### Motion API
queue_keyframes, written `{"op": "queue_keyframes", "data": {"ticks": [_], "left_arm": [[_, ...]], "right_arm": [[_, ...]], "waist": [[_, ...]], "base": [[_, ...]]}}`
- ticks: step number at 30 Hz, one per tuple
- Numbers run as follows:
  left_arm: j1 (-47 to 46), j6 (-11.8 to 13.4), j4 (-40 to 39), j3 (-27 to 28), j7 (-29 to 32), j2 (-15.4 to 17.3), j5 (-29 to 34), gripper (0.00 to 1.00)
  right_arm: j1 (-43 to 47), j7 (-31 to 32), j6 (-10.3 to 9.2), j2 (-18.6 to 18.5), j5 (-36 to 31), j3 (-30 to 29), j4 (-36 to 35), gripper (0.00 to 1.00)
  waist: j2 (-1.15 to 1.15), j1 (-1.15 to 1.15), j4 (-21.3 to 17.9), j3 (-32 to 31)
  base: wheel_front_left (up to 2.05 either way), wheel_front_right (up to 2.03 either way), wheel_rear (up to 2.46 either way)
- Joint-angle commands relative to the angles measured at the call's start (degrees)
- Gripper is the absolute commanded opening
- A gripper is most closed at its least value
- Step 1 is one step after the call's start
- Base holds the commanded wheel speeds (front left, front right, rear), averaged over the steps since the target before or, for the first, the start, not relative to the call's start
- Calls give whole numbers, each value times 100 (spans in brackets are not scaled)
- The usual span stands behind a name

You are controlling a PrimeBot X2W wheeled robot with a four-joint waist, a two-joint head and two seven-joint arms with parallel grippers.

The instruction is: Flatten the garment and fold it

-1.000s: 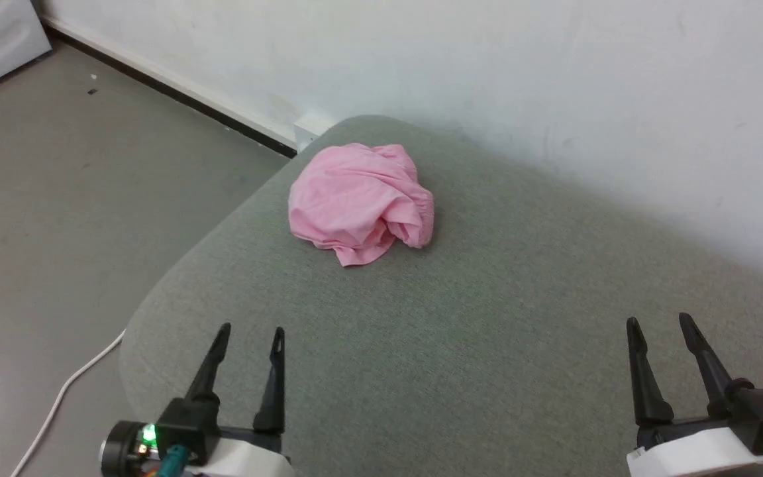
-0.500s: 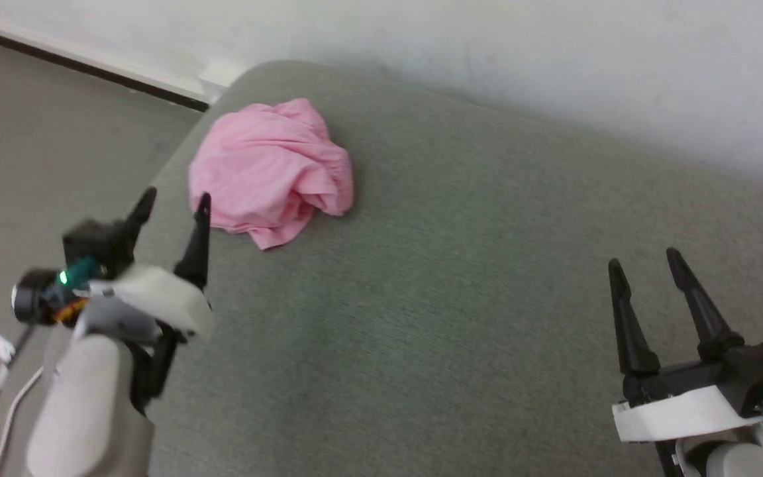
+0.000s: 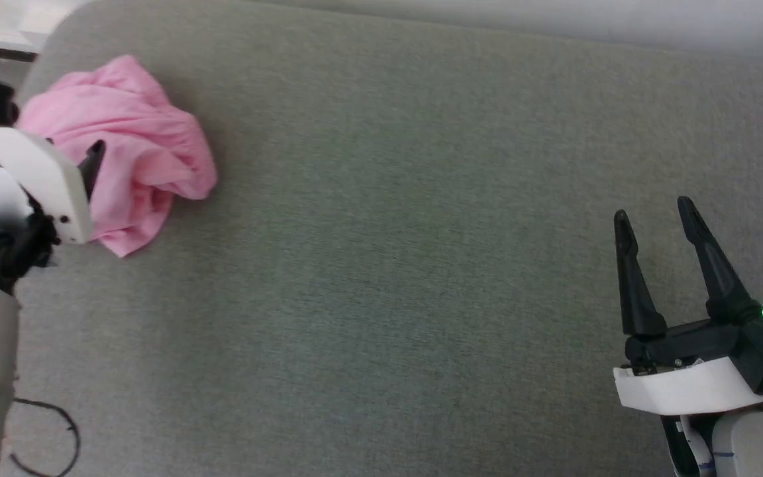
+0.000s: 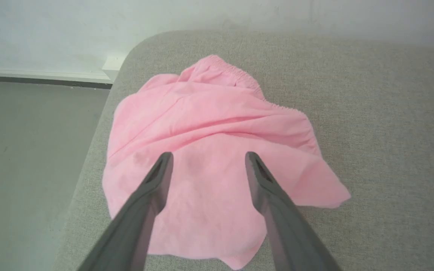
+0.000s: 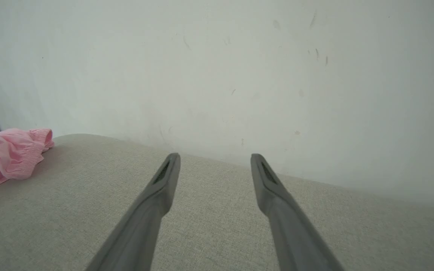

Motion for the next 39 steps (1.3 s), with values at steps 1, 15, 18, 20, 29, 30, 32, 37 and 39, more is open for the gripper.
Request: {"op": "queue_keyframes", "data": {"ticks": [1, 15, 18, 20, 29, 30, 32, 37, 39], "left_arm": [[-110, -37, 86, -44, 111, 95, -119, 100], [101, -38, 593, -484, 1377, 721, -1076, 0], [136, -38, 513, -397, 1073, 738, -1118, 0], [115, -14, 427, -321, 714, 762, -1072, 0], [-174, 193, -165, -24, -1790, 807, -522, 0], [-186, 175, -247, -72, -1896, 787, -480, 0], [-181, 142, -439, -181, -2064, 713, -423, 0], [-68, 103, -1060, -490, -2329, 388, -351, 0], [12, 117, -1321, -609, -2410, 207, -341, 0]], "right_arm": [[-102, -26, -11, 8, 9, 14, -44, 100], [-228, -26, -11, 8, 150, -80, 8, 100], [-201, -26, -11, 8, 149, -99, 69, 100], [-167, -26, -11, 8, 154, -116, 120, 100], [118, -26, -11, 8, 290, -275, 400, 100], [155, -26, -11, 8, 296, -292, 426, 100], [233, -26, -11, 8, 307, -322, 461, 100], [391, -26, -11, 8, 323, -380, 522, 100], [439, -26, -11, 8, 323, -395, 531, 100]], "waist": [[0, -1, -626, 636], [0, -1, -808, 681], [0, -1, -758, 478], [0, -1, -724, 275], [0, -1, -701, -723], [0, -1, -708, -823], [0, -1, -738, -996], [0, -1, -915, -1329], [0, -1, -1014, -1418]], "base": [[0, 0, 0], [0, 0, 0], [0, 0, 0], [0, 0, 0], [0, 0, 0], [0, 0, 0], [0, 0, 0], [0, 0, 0], [0, 0, 0]]}}
